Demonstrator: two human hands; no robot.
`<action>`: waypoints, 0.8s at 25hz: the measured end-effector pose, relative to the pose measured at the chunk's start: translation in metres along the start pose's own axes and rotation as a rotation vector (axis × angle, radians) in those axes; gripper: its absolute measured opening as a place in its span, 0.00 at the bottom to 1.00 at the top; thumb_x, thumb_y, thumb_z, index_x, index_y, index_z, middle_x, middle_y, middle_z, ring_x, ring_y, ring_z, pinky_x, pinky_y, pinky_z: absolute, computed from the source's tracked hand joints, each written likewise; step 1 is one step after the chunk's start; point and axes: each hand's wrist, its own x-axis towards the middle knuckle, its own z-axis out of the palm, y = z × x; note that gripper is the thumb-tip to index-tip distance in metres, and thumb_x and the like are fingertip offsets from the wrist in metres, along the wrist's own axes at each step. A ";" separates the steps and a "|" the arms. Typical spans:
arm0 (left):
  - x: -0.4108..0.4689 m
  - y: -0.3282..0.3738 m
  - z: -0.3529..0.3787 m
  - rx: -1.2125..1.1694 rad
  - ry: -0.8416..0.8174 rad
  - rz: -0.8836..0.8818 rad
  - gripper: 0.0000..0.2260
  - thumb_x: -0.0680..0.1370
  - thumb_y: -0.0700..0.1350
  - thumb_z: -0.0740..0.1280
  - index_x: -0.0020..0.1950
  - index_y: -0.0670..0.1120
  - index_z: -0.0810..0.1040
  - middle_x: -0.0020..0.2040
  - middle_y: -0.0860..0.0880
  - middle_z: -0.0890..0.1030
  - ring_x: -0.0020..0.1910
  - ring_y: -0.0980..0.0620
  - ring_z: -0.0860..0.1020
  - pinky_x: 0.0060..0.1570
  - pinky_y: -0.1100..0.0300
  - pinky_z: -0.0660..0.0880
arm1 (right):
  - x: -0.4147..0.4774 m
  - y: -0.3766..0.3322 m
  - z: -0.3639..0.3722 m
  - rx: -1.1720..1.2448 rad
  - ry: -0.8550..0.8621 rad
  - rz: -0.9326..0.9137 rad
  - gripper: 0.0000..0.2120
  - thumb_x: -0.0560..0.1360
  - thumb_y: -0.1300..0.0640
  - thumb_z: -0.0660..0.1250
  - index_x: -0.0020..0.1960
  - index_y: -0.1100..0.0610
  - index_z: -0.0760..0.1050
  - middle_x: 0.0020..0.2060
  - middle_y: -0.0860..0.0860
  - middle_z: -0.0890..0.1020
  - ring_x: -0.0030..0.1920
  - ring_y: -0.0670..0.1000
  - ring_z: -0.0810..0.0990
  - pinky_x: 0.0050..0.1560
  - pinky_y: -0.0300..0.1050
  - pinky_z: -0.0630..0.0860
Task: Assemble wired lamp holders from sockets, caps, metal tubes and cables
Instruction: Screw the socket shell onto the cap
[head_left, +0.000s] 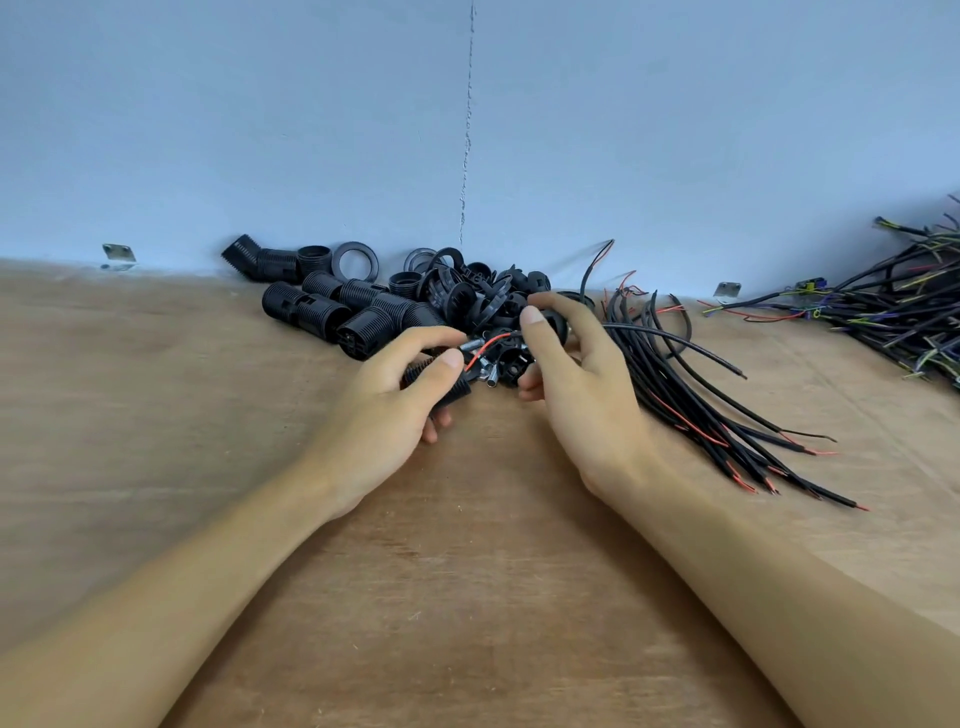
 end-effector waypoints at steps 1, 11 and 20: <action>0.001 -0.002 0.001 -0.036 0.032 -0.018 0.08 0.84 0.47 0.66 0.58 0.58 0.82 0.50 0.52 0.83 0.37 0.52 0.82 0.38 0.58 0.79 | -0.002 0.000 0.002 0.005 -0.044 0.010 0.14 0.77 0.39 0.64 0.60 0.40 0.78 0.37 0.43 0.80 0.40 0.47 0.81 0.41 0.41 0.80; 0.006 0.006 -0.005 -0.453 0.088 -0.227 0.13 0.72 0.55 0.73 0.45 0.46 0.80 0.42 0.44 0.83 0.29 0.51 0.77 0.27 0.61 0.73 | -0.002 -0.005 0.003 0.172 -0.182 -0.010 0.14 0.82 0.58 0.65 0.66 0.45 0.75 0.39 0.47 0.84 0.47 0.50 0.85 0.53 0.48 0.82; 0.004 0.003 -0.003 -0.520 0.067 -0.149 0.15 0.68 0.47 0.77 0.54 0.47 0.88 0.48 0.44 0.86 0.43 0.49 0.84 0.44 0.60 0.81 | -0.008 -0.004 0.006 0.177 -0.316 0.006 0.13 0.81 0.60 0.67 0.63 0.48 0.79 0.39 0.48 0.82 0.48 0.51 0.83 0.52 0.47 0.81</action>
